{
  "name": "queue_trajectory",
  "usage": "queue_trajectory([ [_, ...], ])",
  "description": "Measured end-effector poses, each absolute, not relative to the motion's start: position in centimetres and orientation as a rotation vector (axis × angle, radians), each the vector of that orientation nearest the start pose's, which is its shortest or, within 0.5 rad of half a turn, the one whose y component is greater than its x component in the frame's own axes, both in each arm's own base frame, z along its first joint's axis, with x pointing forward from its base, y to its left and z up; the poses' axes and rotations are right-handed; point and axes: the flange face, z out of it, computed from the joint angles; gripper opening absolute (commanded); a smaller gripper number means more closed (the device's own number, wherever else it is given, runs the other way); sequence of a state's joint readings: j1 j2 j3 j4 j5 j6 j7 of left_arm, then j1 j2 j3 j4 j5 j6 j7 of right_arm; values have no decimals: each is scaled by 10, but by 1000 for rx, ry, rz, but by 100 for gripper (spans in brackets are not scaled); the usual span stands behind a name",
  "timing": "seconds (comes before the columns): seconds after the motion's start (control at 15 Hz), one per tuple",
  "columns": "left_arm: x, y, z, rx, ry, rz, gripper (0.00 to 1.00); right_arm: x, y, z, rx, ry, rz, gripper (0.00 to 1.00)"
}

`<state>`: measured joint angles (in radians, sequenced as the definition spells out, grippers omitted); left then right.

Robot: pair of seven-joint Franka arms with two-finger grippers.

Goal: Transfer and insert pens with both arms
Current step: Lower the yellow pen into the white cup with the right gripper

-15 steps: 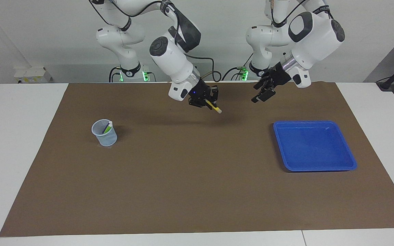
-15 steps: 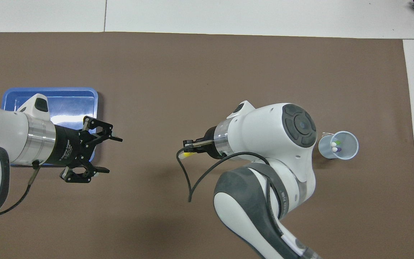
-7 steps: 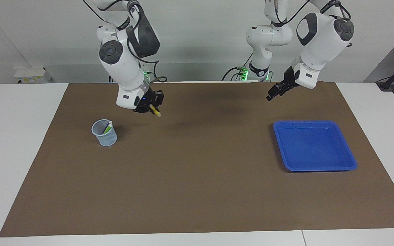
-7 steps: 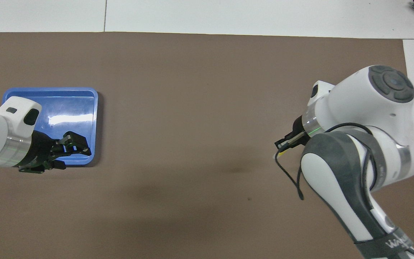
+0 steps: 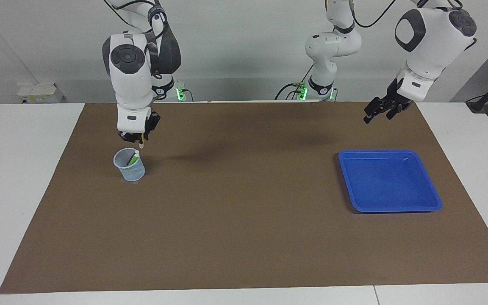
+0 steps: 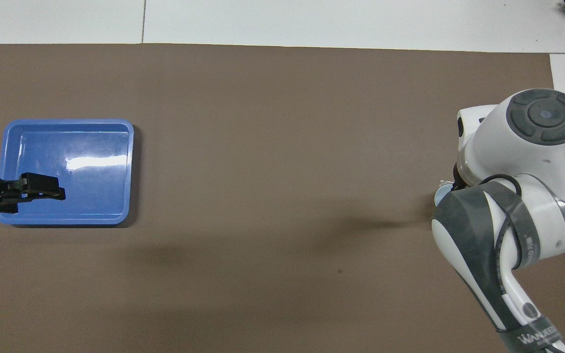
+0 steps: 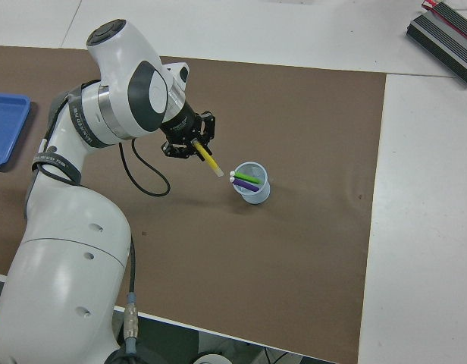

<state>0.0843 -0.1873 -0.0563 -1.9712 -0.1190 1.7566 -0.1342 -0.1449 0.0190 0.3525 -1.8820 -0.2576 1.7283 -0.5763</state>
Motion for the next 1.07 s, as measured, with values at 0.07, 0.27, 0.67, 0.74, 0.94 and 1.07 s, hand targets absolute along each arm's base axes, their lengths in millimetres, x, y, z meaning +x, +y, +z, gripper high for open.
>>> queue_trajectory([
  [0.07, 503, 2, 555, -3230, -302, 33, 100, 541, 88, 481, -3028, -1431, 363, 0],
  [0.27, 509, 4, 571, -3230, -300, -22, 100, 547, 71, 463, -2960, -1648, 314, 0],
  [0.67, 510, 2, 608, -3232, -285, -77, 100, 547, 47, 441, -2885, -1783, 300, 0],
  [0.74, 509, 2, 615, -3231, -281, -76, 100, 545, 47, 437, -2882, -1788, 296, 0],
  [0.94, 507, 3, 634, -3213, -270, -95, 100, 541, 40, 425, -2884, -1779, 291, 0],
  [1.07, 505, 6, 647, -3170, -251, -117, 100, 541, 36, 420, -2889, -1778, 267, 0],
])
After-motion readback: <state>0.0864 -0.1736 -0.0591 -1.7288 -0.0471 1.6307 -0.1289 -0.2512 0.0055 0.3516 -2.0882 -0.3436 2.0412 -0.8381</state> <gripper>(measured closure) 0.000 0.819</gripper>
